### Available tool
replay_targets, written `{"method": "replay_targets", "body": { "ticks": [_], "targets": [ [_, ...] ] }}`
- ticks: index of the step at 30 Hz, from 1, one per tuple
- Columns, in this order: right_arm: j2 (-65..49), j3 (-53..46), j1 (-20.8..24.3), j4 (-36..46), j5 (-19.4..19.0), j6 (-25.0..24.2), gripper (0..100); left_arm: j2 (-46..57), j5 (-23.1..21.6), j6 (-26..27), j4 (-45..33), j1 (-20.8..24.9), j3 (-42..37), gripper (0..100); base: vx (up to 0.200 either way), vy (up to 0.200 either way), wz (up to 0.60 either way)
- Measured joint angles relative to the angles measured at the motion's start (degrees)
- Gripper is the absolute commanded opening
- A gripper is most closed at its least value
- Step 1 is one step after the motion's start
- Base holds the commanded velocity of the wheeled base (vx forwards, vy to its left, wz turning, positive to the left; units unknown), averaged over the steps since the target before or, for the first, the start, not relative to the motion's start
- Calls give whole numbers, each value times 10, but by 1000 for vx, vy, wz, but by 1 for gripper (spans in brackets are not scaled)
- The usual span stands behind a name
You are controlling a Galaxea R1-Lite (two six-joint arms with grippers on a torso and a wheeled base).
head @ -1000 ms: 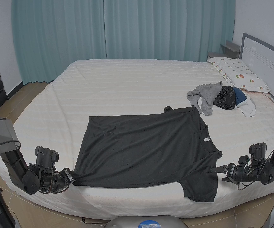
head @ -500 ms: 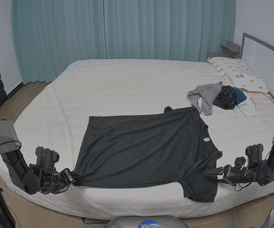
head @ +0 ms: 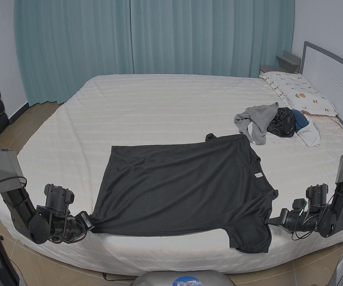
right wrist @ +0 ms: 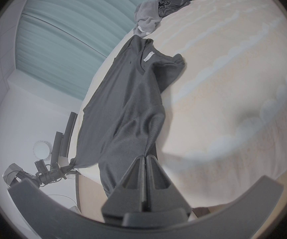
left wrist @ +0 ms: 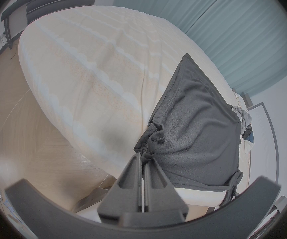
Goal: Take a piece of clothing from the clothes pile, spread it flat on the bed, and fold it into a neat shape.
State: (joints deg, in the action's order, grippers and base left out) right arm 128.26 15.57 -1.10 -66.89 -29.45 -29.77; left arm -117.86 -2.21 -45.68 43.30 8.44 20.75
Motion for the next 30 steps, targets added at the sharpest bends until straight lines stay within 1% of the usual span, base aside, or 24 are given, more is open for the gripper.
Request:
{"method": "replay_targets", "body": {
  "ticks": [3,10,13,18,23,26,30],
  "targets": [
    [0,-5,-3,0,8,2,0,0,0,0,0,0,0,0,0,0,0],
    [-36,-2,-5,10,58,8,0,3,0,1,-3,-3,0,0,0,0,0],
    [-55,-11,-2,12,63,9,0,4,0,1,-2,-3,-1,0,0,0,0],
    [-76,-50,-11,11,60,13,0,6,1,4,-1,-2,-5,0,0,0,0],
    [-88,-81,-40,7,36,19,0,17,2,6,-3,0,-12,0,0,0,0],
    [-94,-99,-50,7,20,35,0,27,3,10,-4,1,-19,0,0,0,0],
    [-99,-121,-58,7,11,66,0,39,3,30,-4,3,-32,0,0,0,0]
  ]
}}
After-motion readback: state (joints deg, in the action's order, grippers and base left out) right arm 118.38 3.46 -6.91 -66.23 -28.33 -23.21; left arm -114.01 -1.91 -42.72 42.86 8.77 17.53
